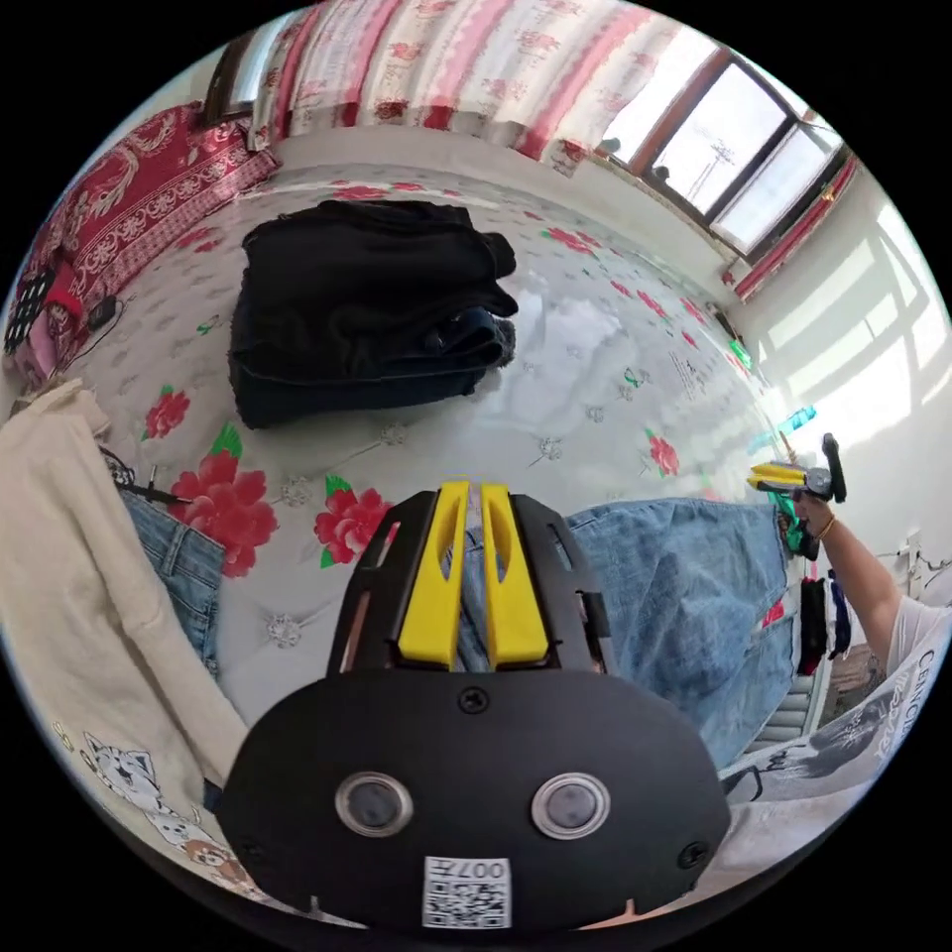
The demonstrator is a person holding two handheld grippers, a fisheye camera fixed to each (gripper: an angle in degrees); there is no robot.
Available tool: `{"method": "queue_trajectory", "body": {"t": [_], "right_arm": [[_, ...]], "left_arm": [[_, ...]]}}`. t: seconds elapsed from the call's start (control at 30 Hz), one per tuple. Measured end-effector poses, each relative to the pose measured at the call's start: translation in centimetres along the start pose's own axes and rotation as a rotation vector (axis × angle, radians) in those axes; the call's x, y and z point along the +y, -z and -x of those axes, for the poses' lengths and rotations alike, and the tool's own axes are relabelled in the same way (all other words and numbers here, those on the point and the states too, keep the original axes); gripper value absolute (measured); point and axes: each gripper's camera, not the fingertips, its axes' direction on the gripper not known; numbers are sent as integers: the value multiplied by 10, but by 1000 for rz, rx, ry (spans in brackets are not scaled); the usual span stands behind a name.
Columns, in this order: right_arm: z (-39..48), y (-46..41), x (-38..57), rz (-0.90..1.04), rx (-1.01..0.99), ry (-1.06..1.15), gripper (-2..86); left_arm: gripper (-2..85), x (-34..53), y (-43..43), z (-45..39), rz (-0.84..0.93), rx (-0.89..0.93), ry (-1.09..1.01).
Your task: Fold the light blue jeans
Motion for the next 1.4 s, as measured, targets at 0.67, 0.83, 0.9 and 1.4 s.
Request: {"method": "queue_trajectory", "body": {"t": [0.67, 0.83, 0.9, 1.4], "right_arm": [[-25, 4, 25, -130, 400, -282, 30], [7, 43, 101, -400, -251, -192, 43], [31, 33, 129, -414, -455, -144, 47], [163, -81, 125, -1, -542, 54, 19]], "left_arm": [[64, -33, -63, -42, 163, -187, 22], [65, 30, -9, -40, 67, -145, 45], [66, 66, 1, -33, 81, -86, 76], [44, 226, -8, -18, 397, -48, 159]]}}
